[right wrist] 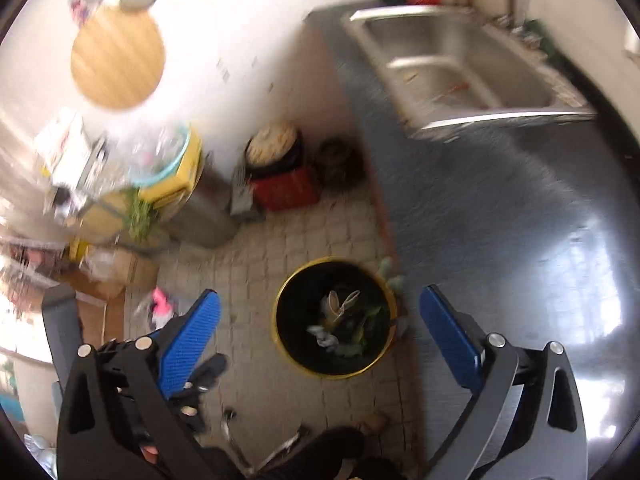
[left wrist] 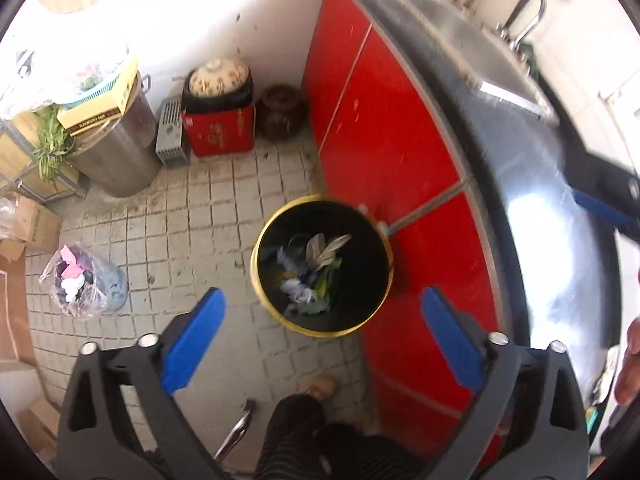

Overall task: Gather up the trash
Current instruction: 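Open both tools to drop the wrapper and snack bag into the bin, then swing both open tools back to the countertop toward the sponge and toy car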

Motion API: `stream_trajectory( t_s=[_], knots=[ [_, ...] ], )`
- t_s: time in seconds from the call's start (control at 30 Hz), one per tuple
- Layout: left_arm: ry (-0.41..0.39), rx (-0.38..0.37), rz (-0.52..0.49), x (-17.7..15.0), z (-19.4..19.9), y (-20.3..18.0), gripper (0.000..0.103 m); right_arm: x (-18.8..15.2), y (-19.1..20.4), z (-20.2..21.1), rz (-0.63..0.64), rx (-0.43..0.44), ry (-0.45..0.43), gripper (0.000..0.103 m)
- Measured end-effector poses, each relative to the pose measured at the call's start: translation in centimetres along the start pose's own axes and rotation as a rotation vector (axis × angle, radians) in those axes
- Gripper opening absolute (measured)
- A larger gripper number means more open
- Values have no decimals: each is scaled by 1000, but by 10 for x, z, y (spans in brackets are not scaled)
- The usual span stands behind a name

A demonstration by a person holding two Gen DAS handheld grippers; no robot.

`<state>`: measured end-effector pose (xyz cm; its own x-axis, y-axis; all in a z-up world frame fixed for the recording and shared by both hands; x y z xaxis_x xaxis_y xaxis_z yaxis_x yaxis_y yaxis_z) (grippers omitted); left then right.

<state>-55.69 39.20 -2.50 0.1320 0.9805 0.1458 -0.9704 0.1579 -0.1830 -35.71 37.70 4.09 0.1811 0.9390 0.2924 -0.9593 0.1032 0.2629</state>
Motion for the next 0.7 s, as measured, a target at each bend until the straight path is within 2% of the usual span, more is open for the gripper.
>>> stream_trajectory(
  t_s=[0.03, 0.17, 0.23, 0.27, 0.33, 0.47, 0.57, 0.7],
  knots=[
    [-3, -2, -13, 4, 3, -7, 96, -5, -15, 11, -28, -12, -31, 96],
    [-10, -16, -207, 21, 13, -75, 96, -61, -113, 62, -197, -131, -163, 96],
    [-32, -19, -294, 24, 14, -115, 96, -107, -174, 86, -326, -227, -190, 96],
    [-31, -24, -343, 24, 11, -141, 96, -140, -209, 100, -409, -296, -192, 96],
    [4, -46, -440, 18, 0, -193, 96, -190, -247, 116, -509, -373, -183, 96],
    [78, -98, -618, -11, -18, -279, 96, -307, -318, 151, -773, -478, -157, 96],
    [106, -119, -769, -45, -27, -341, 96, -399, -358, 169, -1004, -503, -134, 96],
    [146, -158, -927, -92, -34, -411, 96, -470, -377, 187, -1179, -523, -132, 96]
  ],
)
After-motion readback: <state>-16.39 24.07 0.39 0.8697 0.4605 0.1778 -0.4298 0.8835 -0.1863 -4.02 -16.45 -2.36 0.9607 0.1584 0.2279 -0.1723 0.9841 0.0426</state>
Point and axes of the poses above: each gripper's, at about its wrist camera, not at the fingertips, and z roughly against the way its jaws point, y to its left, x to its top, the point moved 2 cm from there along -z, roughly the way its jaws point, and after that the axes turned 11 degrees about y, right-handed, at the moved point
